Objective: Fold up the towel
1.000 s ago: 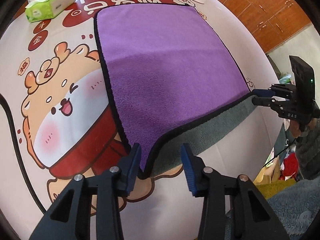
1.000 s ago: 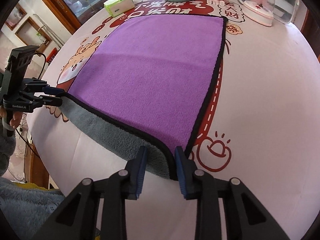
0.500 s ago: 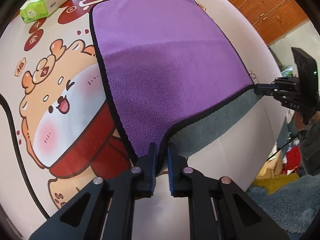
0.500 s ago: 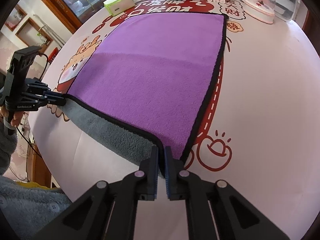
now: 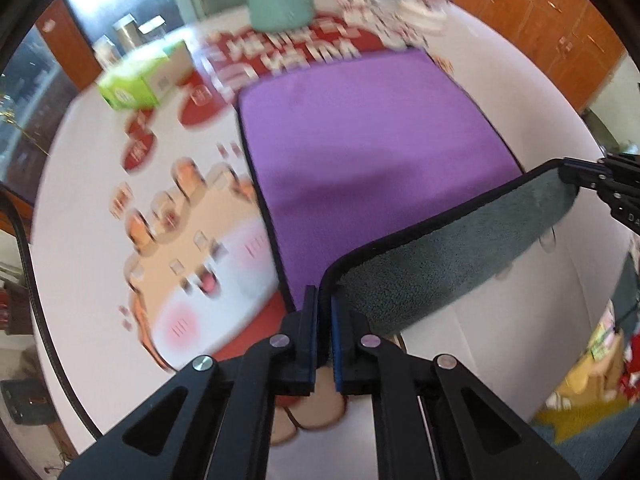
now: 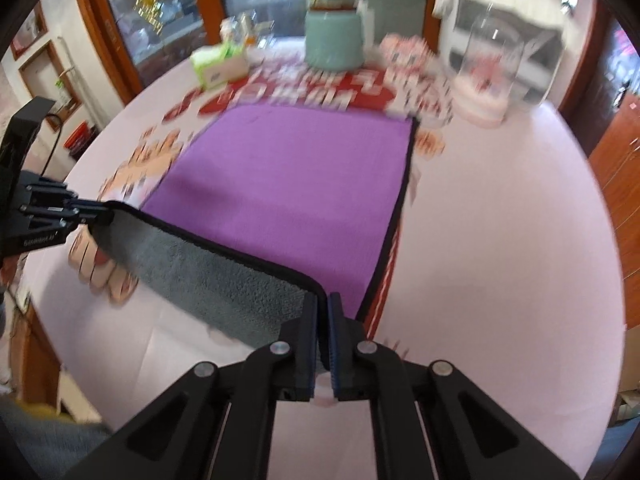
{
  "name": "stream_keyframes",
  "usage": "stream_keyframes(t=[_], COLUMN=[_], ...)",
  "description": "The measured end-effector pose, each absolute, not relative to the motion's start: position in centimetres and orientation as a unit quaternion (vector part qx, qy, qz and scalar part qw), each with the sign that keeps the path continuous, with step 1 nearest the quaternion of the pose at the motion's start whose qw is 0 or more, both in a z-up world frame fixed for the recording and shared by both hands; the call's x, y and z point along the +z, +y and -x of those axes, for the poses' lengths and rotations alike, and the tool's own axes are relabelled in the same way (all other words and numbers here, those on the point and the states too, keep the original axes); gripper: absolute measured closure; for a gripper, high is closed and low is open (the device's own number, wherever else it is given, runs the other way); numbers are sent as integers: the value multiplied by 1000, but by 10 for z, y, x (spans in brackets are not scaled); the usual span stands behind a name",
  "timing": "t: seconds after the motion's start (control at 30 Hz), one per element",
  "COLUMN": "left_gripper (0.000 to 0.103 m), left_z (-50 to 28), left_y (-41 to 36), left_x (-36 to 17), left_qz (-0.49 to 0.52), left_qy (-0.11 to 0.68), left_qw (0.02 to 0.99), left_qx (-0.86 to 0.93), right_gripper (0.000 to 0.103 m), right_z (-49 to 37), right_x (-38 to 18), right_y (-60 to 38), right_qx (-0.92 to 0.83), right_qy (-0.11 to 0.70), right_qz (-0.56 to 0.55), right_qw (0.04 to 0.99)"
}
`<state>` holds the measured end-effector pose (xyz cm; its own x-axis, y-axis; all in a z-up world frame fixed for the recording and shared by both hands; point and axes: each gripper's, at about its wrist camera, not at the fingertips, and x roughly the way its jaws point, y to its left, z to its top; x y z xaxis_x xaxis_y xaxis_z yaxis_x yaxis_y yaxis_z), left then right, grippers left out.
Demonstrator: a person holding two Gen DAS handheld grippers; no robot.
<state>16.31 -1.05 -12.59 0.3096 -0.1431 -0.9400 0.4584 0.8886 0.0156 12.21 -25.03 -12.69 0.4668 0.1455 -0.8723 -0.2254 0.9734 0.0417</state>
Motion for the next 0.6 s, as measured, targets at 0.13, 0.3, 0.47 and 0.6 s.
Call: stream_keyframes(t=[0.13,0.3,0.47,0.6], left_gripper=[99,99,99,99], left_z=[-194,-242,-283,-314], left_y=[-9,-12,-18,-22], left_x=[-108,-96,-93,-99], left_qz=[-133,-117,-107,-99], left_qy=[523,487,468,461], left_qw=[826,856,870,877], left_qx=[-162,-128,-108,-98], right_gripper=[99,99,99,99], right_z=[-156,-210,-250,-279], right_x=[-105,-91,-90,-99], right_y=[-250,-247,-245,-249], right_qx=[74,28,-6,-28], right_qy=[466,436,425,429], right_qz=[44,37,28,14], right_qw=[880,899,905,903])
